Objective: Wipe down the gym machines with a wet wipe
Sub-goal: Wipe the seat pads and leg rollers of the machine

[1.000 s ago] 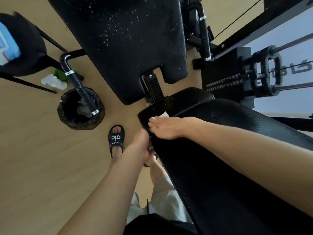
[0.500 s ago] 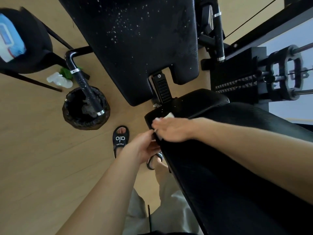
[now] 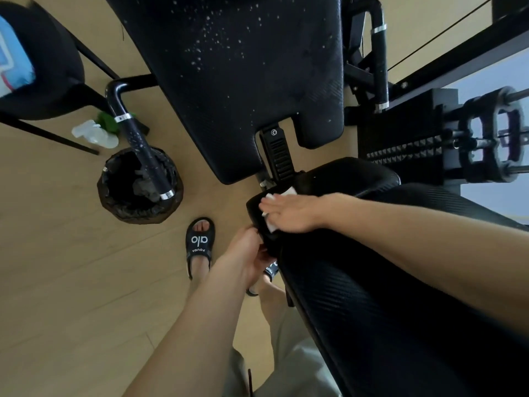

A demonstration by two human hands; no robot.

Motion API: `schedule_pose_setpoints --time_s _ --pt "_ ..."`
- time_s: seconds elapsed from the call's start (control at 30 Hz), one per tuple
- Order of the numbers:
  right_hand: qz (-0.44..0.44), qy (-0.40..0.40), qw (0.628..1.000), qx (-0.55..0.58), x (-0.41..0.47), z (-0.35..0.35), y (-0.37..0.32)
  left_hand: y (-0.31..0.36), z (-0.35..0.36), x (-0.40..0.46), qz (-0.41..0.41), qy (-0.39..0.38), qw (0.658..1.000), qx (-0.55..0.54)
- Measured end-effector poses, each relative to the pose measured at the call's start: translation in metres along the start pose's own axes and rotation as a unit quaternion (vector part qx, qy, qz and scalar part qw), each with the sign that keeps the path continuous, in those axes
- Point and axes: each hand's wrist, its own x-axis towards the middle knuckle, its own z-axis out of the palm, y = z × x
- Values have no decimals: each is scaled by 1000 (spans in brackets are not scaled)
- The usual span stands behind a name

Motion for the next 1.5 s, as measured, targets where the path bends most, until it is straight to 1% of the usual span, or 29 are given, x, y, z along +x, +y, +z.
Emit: schedule_pose_setpoints --time_s 0.03,0.07,0.13,0.23,0.27,0.33,0.4,0.5,0.53,0.6,0.63,0.67,0.73,0.8,0.83,0.9,1.0,1.03,1.1,1.2,1.27,1.3,1.4,1.43,1.5 --pt "-28 -8 999 -26 3 5 -7 0 0 2 5 8 1000 -13" --pt "-40 -18 999 -22 8 7 -11 1 -1 4 4 19 1000 -22" --pt "-43 -23 999 -17 25 4 -12 1 -3 10 -4 37 999 -31" --pt "-41 -41 998 -38 50 -9 -8 4 -4 18 -9 37 999 -24" --pt "-27 -48 998 -34 54 -14 -2 4 -2 21 -5 35 999 -14" --pt "12 -32 999 -20 57 -25 26 5 4 27 -4 35 999 25" --pt "84 -15 996 -9 47 -36 68 2 9 37 -1 56 995 82" --pt "187 0 982 -39 13 -48 125 0 14 44 11 101 985 138" --pt "208 -2 977 -48 4 -49 134 1 15 42 13 105 984 142" --pt "218 3 974 -61 -7 -46 139 2 17 39 16 109 983 144" --pt "209 5 976 -66 -12 -43 132 2 18 38 20 112 982 151" --pt "183 9 980 -73 -16 -38 118 3 19 37 23 117 980 157" --pt "94 10 991 -93 -27 -25 78 4 18 39 26 123 978 166" --pt "-6 -7 994 -110 -39 -7 29 6 17 39 29 113 977 178" --pt "-34 -20 995 -96 -46 0 8 6 17 38 31 106 978 178" --pt "-42 -42 997 -55 -57 6 -16 6 17 32 34 91 980 175" --pt "-20 -31 999 -20 -65 -3 1 5 12 30 36 73 984 159" --pt "7 -11 1000 -10 -68 -8 17 5 11 29 36 65 986 151" --pt "89 35 995 18 -78 -14 56 5 9 26 28 56 989 137" --pt "155 23 988 4 -98 -20 92 8 9 26 24 65 987 143" --pt "133 14 991 -16 -112 -18 79 8 9 26 20 78 986 147" --pt "108 27 994 -15 -119 -13 64 8 10 25 16 83 984 154" --pt "1 79 997 -8 -130 21 -5 10 14 19 3 96 975 199" --pt "-31 81 996 -23 -130 32 -27 11 15 16 0 99 971 218" --pt "-62 69 993 -69 -132 42 -51 12 15 6 -6 93 968 232"
